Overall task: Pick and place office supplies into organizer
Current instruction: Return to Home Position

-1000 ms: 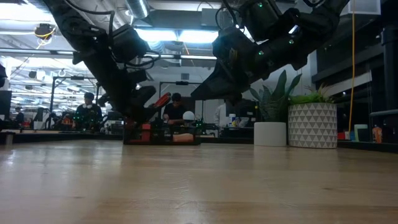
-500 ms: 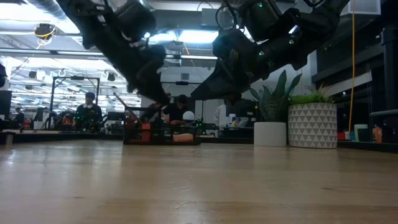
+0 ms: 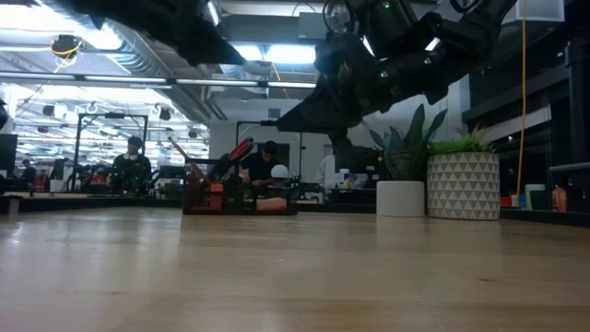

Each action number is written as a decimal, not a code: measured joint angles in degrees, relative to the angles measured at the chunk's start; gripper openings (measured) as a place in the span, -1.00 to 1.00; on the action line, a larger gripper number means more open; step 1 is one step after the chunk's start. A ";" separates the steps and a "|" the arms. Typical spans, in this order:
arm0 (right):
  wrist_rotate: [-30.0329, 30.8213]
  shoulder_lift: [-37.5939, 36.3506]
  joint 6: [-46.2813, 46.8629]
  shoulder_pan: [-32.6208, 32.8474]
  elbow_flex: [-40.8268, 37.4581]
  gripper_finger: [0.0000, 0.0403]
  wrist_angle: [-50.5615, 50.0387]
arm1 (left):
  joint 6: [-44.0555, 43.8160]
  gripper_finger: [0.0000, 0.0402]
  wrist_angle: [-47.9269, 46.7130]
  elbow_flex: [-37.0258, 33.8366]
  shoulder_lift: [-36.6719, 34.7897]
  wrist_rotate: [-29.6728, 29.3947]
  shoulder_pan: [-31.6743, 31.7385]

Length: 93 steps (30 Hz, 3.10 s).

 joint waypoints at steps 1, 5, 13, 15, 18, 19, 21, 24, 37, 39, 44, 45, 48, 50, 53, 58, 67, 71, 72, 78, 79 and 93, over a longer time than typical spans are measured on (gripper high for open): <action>-0.02 -0.16 -0.04 -0.18 0.00 -0.99 0.09 | 0.24 -0.99 -0.74 -0.62 -1.94 0.02 0.40; -0.11 -1.92 -0.65 -0.94 0.00 -0.99 0.50 | 0.27 -0.99 -0.35 -5.03 -9.78 0.96 1.92; -4.90 -9.55 -4.55 -2.68 0.00 -0.99 -2.68 | 2.25 -0.99 6.35 -16.77 -24.03 6.52 4.14; -6.39 -11.51 -4.52 -3.37 0.00 -0.99 -3.74 | 3.00 -0.99 8.26 -19.20 -27.55 6.78 4.99; -7.09 -14.78 -4.73 -4.51 0.00 -0.99 -6.00 | 2.79 -0.99 8.42 -22.01 -33.36 6.87 6.53; -7.11 -15.88 -4.74 -4.95 0.00 -0.99 -7.07 | 2.71 -0.99 8.06 -22.92 -35.23 7.25 7.06; -7.11 -17.79 -5.12 -5.73 0.00 -0.99 -8.50 | 2.59 -0.99 7.11 -24.56 -38.54 8.73 8.22; -7.13 -20.53 -7.86 -6.76 0.00 -0.99 -10.87 | 1.29 -0.99 5.68 -26.58 -43.19 10.58 9.93; -7.08 -32.34 -14.89 -9.96 -0.66 -0.99 -21.05 | -1.97 -0.99 3.00 -33.90 -56.39 12.92 16.07; -7.06 -33.73 -15.21 -9.96 -3.44 -0.99 -17.77 | -1.99 -0.99 3.02 -35.20 -57.28 13.30 16.41; -7.08 -38.39 -13.57 -9.94 -12.78 -0.99 -7.39 | -2.88 -1.00 7.21 -37.73 -57.27 12.73 16.42; -7.06 -39.56 -13.40 -9.94 -14.02 -0.99 -6.49 | -3.27 -0.99 7.49 -37.73 -57.27 12.67 16.42; -7.06 -43.55 -13.39 -9.94 -17.49 -0.99 -6.01 | -3.46 -0.99 9.24 -37.73 -57.30 13.25 16.42; -7.06 -46.20 -13.27 -9.94 -19.62 -0.99 -5.46 | -4.07 -0.99 9.00 -37.73 -57.30 14.33 16.27; -7.06 -49.65 -11.86 -9.92 -23.58 -0.99 -4.00 | -5.03 -0.99 6.74 -37.73 -57.30 15.67 15.68; -7.06 -53.59 -10.21 -9.72 -29.32 -0.99 -2.20 | -6.96 -0.99 2.56 -37.73 -57.32 15.78 12.75; -6.91 -59.75 -12.20 -11.64 -38.79 -0.99 7.47 | -8.62 -0.99 2.24 -37.71 -57.32 15.34 4.87; -7.11 -64.22 -10.79 -12.86 -42.61 -0.99 7.91 | -11.05 -0.99 2.24 -37.71 -57.32 15.33 3.64; -7.50 -65.21 -10.44 -12.94 -43.05 -0.99 7.56 | -12.05 -0.99 2.24 -37.71 -57.32 15.34 3.44; -14.56 -71.57 -10.40 -12.93 -43.80 -0.99 1.31 | -14.43 -0.98 2.24 -37.71 -57.32 15.34 3.16; -15.58 -72.82 -10.40 -12.93 -43.79 -0.99 -0.02 | -14.43 -0.99 2.23 -37.71 -57.32 15.34 3.16; -25.58 -86.69 -10.79 -12.89 -43.80 -0.99 -18.14 | -14.43 -0.97 2.24 -37.71 -57.32 15.34 3.16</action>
